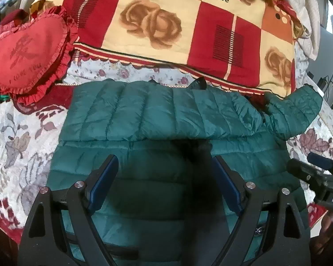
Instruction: Fold large clothes
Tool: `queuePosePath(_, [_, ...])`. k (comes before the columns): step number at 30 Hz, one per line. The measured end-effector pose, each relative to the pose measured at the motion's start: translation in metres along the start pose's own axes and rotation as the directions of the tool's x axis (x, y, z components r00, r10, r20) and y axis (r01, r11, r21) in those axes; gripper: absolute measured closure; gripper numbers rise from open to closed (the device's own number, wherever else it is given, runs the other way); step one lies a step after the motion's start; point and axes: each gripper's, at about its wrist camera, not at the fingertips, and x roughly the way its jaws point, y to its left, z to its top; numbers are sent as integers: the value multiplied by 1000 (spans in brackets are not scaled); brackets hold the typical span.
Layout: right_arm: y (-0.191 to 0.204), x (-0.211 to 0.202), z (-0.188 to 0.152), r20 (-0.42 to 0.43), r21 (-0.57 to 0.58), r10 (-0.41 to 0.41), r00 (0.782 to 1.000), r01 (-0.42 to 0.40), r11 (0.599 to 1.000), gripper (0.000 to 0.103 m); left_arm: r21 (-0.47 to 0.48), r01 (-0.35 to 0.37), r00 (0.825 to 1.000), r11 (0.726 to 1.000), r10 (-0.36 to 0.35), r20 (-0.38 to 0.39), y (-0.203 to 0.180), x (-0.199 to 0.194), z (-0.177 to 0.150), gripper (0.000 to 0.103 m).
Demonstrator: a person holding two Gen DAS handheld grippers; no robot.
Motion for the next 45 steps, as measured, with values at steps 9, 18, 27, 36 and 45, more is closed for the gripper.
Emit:
queuePosePath(9, [-33,6,10,0,39,-57,998,57,998,5,7,7,1000,1000,-7,-17,-6,10,-3,17])
queuePosePath(18, [-70,5,26,15,63,-125,992,123,990,5,4,5,999,1000,-5,-31,-7,17,-3,17])
queuePosePath(27, [-133,9,45,27,155,-191,981,185,970,5,-6,15,999,1000,-15,-47,-5,22,-6,17])
queuePosePath(36, [-243,-9,95,77,349,-329,941,284,893,5,-36,34,998,999,-36,-50,2,22,-4,17])
queuePosePath(45, [-334,1,130,64,547,-395,917,298,782,5,-57,30,997,998,-34,-76,12,28,-4,17])
